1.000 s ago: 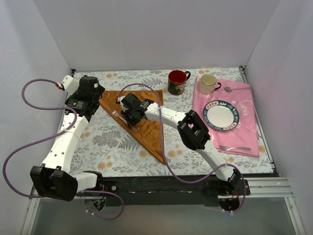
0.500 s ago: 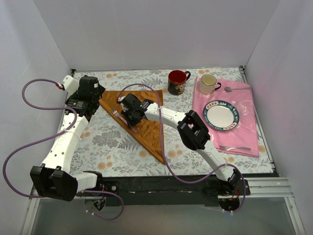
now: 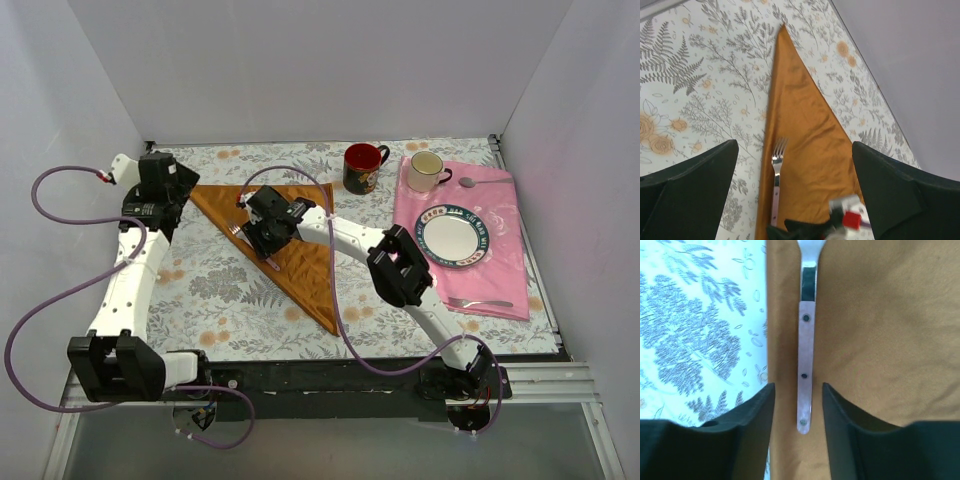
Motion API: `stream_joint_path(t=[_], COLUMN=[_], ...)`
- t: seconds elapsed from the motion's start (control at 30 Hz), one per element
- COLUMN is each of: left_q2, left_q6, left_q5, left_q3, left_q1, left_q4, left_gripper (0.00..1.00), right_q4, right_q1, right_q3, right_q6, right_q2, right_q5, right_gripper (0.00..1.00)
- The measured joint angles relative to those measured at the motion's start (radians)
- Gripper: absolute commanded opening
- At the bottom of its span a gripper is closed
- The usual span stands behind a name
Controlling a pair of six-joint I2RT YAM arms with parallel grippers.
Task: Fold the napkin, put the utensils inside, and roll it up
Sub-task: Place the utensil onto the napkin, then fold the napkin
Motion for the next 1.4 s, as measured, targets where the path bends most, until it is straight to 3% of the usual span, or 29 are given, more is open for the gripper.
stream_joint_path(t=[0.2,0.3,0.43,0.57,0.8,1.0,1.13,1.2,1.4], left_q2=[0.117,0.264,0.498,0.627,0.724,0.874,0.940,0.974,1.003], left_q6=[0.007,0.026,0.067,0.107,0.172,0.197,0.208,0.216,0.235], left_q5=[0.214,0.378,0.562,0.662,0.740,0.765,0.776,0.785,0.808], left_q3=[-0.053,-0.077,-0.080,-0.080,-0.003,0.154,0.234,0.273,0.290], left_q1=[0.219,0.325,0.417,0.438,0.434,0.435,0.435,0.435,0.435], left_q4=[0.115,0.205,0.336,0.438,0.609,0.645,0.655,0.658,0.691], left_gripper=[0.98,0.90,0.88,0.77,0.69,0.65,0.51,0.49,0.44], right_q4=[-0.009,0.040,0.116,0.155,0.148,0.149,0.157,0.163,0.158], right_q1=[-0.008,-0.026,-0.093,-0.151,-0.158,-0.169,-0.177,-0.182,-0.196], right_q3=[-0.066,-0.260,-0.519,-0.699,-0.880,-0.899,-0.904,-0.917,-0.933], right_q6=[-0.006,-0.016,-0.031,-0.043,-0.055,-0.061,-0.066,-0.072,-0.080], right_q2=[-0.177,-0.413,-0.707,-0.852,-0.897,-0.918,-0.938,-0.941,-0.941], right_q5=[-0.014,-0.035,-0.043,-0.032,-0.029,-0.029,-0.029,-0.031,-0.034], right_gripper=[0.59,0.59,0.59,0.59,0.59,0.59,0.59,0.59,0.59])
